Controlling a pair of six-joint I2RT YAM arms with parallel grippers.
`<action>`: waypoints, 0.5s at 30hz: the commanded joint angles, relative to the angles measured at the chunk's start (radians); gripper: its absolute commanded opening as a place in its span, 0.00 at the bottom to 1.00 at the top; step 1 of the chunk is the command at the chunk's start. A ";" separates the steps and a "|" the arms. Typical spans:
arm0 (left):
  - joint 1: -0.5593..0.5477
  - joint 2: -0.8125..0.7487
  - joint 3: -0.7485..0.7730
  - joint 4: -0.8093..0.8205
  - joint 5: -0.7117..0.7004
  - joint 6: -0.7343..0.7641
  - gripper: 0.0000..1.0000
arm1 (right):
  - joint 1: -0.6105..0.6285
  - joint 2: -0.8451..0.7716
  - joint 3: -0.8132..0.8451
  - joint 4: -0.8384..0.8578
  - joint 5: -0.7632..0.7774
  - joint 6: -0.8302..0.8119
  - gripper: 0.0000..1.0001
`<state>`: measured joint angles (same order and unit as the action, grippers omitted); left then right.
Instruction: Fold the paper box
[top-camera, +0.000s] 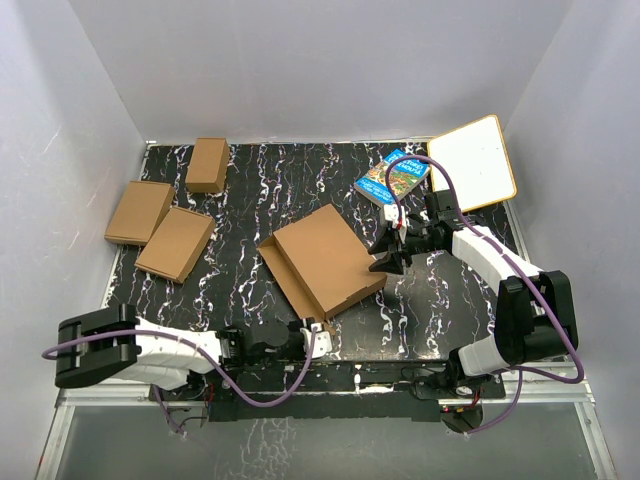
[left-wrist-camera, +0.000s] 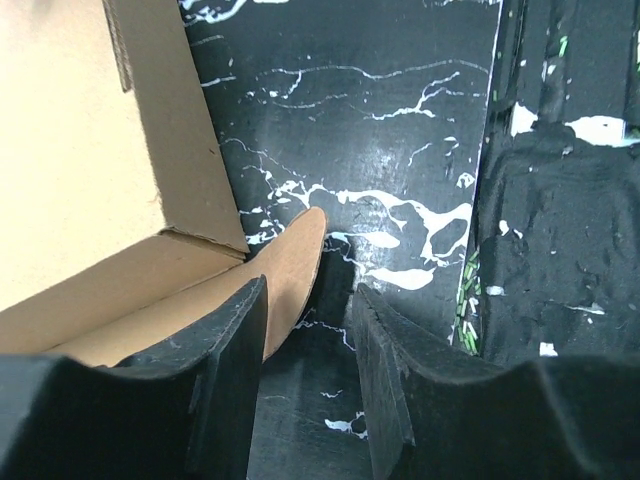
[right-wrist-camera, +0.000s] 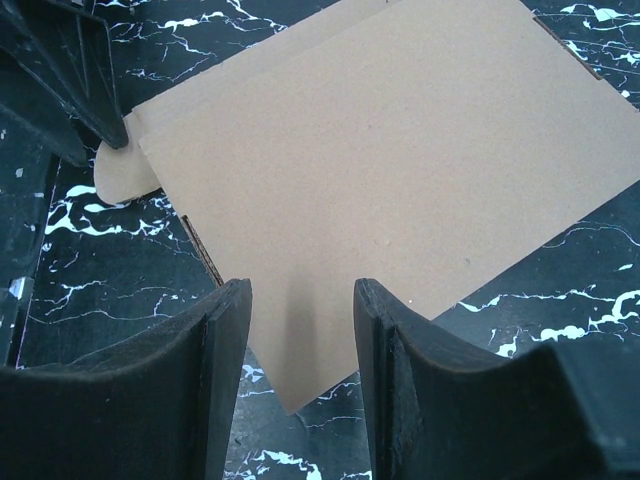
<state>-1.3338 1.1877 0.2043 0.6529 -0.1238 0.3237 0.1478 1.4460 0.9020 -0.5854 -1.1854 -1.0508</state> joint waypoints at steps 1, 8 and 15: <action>-0.005 0.032 0.038 0.066 -0.015 0.015 0.37 | -0.005 -0.030 0.002 0.016 -0.074 -0.046 0.50; -0.005 0.096 0.059 0.103 -0.063 0.009 0.34 | -0.005 -0.027 0.002 0.015 -0.074 -0.046 0.50; -0.005 0.142 0.070 0.130 -0.048 -0.007 0.30 | -0.007 -0.024 -0.001 0.049 -0.055 0.006 0.50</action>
<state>-1.3338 1.3243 0.2436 0.7410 -0.1707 0.3290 0.1474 1.4460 0.9020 -0.5999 -1.1885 -1.0534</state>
